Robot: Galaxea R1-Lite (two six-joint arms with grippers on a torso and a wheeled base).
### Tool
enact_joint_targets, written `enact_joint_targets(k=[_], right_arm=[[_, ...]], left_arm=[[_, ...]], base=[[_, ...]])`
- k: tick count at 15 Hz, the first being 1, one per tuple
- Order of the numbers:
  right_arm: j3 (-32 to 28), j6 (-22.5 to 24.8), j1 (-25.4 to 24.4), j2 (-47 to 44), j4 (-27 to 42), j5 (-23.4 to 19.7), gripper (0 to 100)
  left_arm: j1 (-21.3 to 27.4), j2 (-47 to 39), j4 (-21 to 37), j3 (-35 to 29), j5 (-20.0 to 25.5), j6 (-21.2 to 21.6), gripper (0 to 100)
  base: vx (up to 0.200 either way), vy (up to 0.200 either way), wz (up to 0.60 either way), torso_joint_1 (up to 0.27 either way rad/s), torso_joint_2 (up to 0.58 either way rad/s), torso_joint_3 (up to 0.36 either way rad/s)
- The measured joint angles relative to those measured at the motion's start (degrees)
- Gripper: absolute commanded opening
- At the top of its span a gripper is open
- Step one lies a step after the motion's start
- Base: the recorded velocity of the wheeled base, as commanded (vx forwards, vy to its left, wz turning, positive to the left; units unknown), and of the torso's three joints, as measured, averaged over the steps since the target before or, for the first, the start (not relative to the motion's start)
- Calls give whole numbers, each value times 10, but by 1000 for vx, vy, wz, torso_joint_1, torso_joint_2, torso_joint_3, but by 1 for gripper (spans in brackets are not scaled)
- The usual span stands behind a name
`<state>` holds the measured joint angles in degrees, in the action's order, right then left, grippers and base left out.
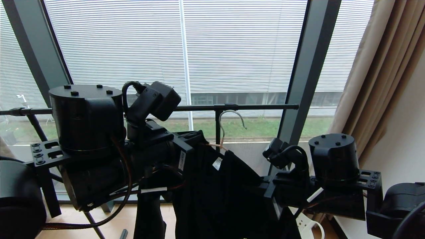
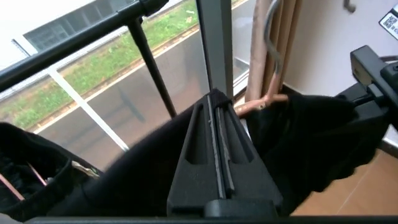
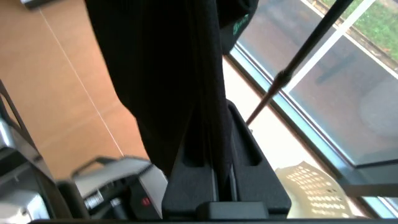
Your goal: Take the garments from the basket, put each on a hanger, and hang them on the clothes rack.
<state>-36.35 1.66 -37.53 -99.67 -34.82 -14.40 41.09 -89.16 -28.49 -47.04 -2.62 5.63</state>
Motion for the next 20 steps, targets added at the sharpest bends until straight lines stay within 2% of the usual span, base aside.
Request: enact_joint_targets(k=[1,2,6,9,10,12,13,15,18,19,20], right_arm=[[6,-4,0,-3,-18,0,0],[10,-4,0,-6,-25,-1,0],[16,-5,2,-14,-35,-1,0],[17,-6,13,-13,-37,-18,0],[18,-5,22,-12,-38,-29,0],[27,1,54,-8,-57,-85,0],[37,14,75,-4,-72,-120,0],[55,59,123,1,-91,-199,0],[74,120,167,2,-95,-252,0],[79,139,178,2,-96,-266,0],[82,146,186,2,-96,-287,0]], left_arm=[[1,2,0,-1,0,-1,0],[2,4,1,-1,0,-1,100],[2,13,7,-1,0,-2,100],[-1,27,6,12,0,-2,100],[-5,32,7,18,1,-2,100],[-28,46,7,31,14,-2,100],[-46,56,7,39,39,-2,100],[-102,72,11,54,130,-3,100],[-190,86,22,68,260,-10,100],[-220,88,23,71,317,-20,100],[-243,89,23,75,362,-25,100]], base=[[0,0,0,0,0,0],[0,0,0,0,0,0],[0,0,0,0,0,0],[0,0,0,0,0,0],[0,0,0,0,0,0],[0,0,0,0,0,0],[0,0,0,0,0,0],[0,0,0,0,0,0],[0,0,0,0,0,0],[0,0,0,0,0,0],[0,0,0,0,0,0]])
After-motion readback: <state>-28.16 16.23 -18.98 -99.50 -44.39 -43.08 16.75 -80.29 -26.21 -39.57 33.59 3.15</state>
